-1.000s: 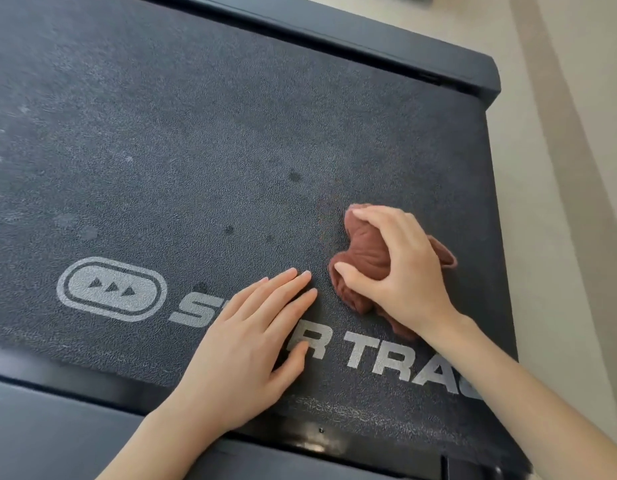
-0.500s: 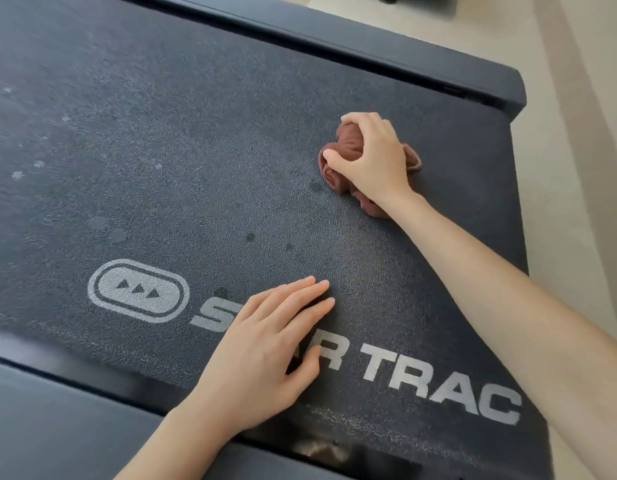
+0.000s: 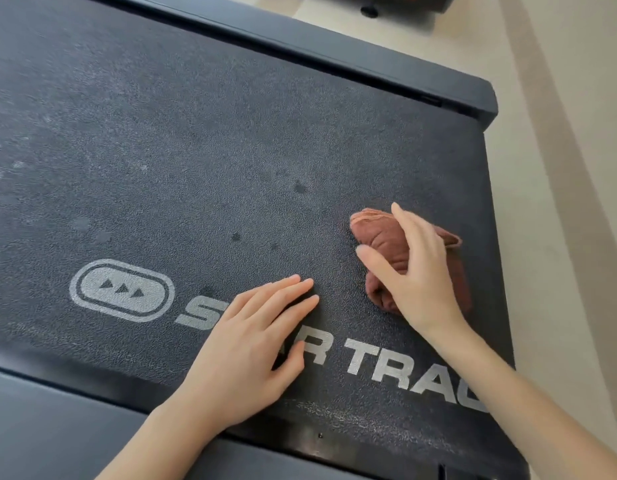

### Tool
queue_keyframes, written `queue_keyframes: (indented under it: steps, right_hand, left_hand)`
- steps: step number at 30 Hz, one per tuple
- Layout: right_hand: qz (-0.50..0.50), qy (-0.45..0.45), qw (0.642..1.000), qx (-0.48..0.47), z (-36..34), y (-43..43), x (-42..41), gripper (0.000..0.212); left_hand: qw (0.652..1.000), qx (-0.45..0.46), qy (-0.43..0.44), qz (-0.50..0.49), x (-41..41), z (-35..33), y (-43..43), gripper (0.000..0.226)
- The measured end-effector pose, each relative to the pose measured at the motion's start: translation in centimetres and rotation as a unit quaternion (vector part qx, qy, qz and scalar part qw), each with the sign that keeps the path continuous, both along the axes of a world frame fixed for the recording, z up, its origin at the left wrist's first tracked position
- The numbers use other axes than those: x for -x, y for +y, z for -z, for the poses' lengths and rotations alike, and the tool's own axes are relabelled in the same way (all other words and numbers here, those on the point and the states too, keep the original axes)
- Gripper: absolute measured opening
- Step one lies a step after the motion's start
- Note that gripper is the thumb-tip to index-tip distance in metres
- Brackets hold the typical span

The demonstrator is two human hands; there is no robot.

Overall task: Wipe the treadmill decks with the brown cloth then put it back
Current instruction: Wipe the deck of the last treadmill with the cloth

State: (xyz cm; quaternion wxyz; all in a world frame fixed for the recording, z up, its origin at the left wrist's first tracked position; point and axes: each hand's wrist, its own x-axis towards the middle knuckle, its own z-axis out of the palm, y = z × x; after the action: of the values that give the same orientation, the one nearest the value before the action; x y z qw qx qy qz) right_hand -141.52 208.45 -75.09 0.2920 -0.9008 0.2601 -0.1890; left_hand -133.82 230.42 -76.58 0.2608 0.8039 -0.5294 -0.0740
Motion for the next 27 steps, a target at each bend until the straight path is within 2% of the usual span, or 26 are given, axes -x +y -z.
queue_keyframes:
  steps: [2,5,9,14,19,23,27]
  right_hand:
    - [0.016,-0.011,1.000,0.020,0.2,-0.4,-2.9,0.068]
    - [-0.035,-0.016,0.999,0.018,-0.1,-2.0,-7.3,0.046]
    - [-0.082,-0.026,0.996,0.022,-0.6,-2.3,-9.3,0.033]
    - [-0.175,-0.018,0.984,0.002,-0.6,0.0,-1.6,0.034]
    - [-0.207,-0.014,0.978,0.028,-0.3,1.7,6.5,0.038]
    - [-0.224,-0.014,0.973,0.059,-0.5,0.2,3.9,0.035]
    - [-0.172,-0.025,0.983,0.054,-0.8,-2.3,-3.2,0.037]
  left_hand:
    - [1.000,0.001,0.001,-0.003,0.0,0.0,0.0,0.045]
    - [1.000,0.001,-0.001,-0.003,0.0,0.0,0.0,0.045]
    - [1.000,-0.002,-0.006,0.002,0.1,-0.2,0.1,0.045]
    - [1.000,-0.015,-0.020,0.008,0.3,0.0,0.3,0.046]
    - [1.000,-0.009,-0.014,0.006,0.0,0.2,0.1,0.045]
    - [1.000,-0.003,-0.017,0.007,0.0,0.2,-0.1,0.045]
    - [0.999,-0.015,-0.033,0.010,0.1,-0.2,0.1,0.046]
